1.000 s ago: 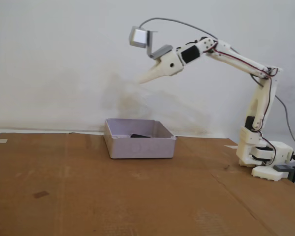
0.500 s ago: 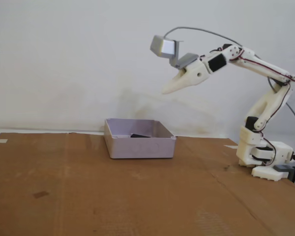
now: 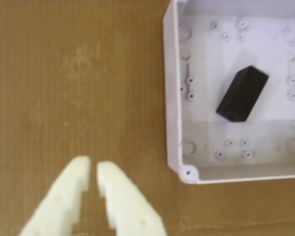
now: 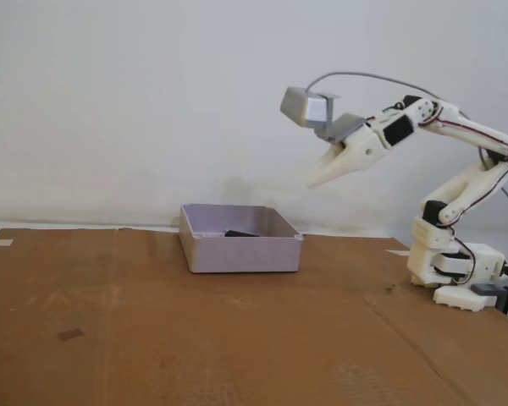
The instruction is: Grasp a block and put it in the box.
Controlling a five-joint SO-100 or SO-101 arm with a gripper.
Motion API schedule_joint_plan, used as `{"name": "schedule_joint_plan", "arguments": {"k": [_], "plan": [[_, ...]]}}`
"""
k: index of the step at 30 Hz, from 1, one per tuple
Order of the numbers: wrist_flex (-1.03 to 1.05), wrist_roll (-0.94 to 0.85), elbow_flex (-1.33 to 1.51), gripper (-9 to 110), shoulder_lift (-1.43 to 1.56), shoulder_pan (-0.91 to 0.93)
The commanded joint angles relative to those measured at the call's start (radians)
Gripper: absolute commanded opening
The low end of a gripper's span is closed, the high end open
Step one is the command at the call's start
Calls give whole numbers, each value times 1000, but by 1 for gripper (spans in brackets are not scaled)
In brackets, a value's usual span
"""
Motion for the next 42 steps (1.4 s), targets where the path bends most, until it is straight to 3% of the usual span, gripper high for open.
{"name": "schedule_joint_plan", "arguments": {"k": [1,30,42], "plan": [[-41,2,31,0,146,-2],[-41,5,699,0,985,-2],[-29,37,776,0,1022,-12]]}}
